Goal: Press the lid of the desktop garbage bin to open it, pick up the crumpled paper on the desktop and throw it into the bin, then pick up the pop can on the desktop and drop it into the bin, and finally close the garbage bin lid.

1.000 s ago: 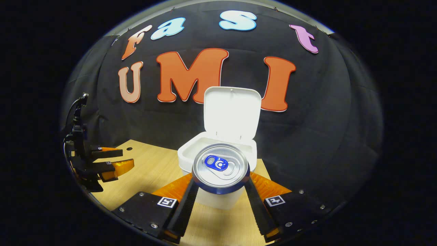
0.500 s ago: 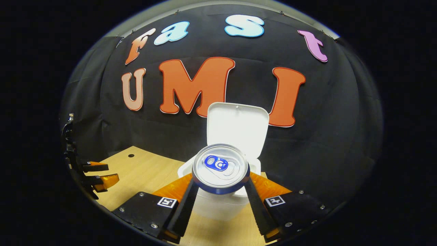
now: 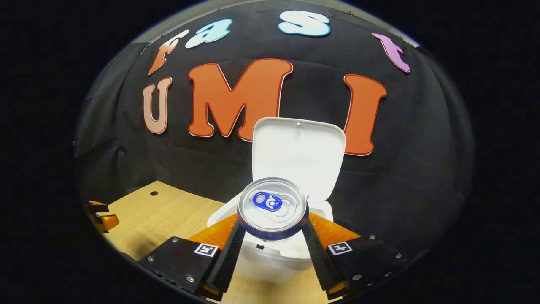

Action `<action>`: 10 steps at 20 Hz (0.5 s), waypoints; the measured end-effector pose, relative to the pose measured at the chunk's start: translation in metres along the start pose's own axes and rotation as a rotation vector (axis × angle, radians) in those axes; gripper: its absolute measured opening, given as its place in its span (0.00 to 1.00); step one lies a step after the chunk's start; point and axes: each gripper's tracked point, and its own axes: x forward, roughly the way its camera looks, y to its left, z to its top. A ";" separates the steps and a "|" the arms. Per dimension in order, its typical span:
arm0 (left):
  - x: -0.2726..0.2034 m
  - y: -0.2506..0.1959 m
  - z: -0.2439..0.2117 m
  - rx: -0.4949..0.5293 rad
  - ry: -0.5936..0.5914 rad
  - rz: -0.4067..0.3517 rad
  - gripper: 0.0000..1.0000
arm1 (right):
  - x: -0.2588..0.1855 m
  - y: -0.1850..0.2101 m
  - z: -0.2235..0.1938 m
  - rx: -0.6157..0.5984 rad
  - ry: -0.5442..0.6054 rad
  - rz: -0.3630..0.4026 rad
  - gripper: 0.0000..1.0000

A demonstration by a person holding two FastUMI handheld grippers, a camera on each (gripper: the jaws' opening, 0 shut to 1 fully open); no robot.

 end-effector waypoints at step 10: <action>0.006 0.016 -0.001 0.016 0.016 0.024 0.92 | 0.037 0.008 -0.031 0.028 0.084 -0.017 0.79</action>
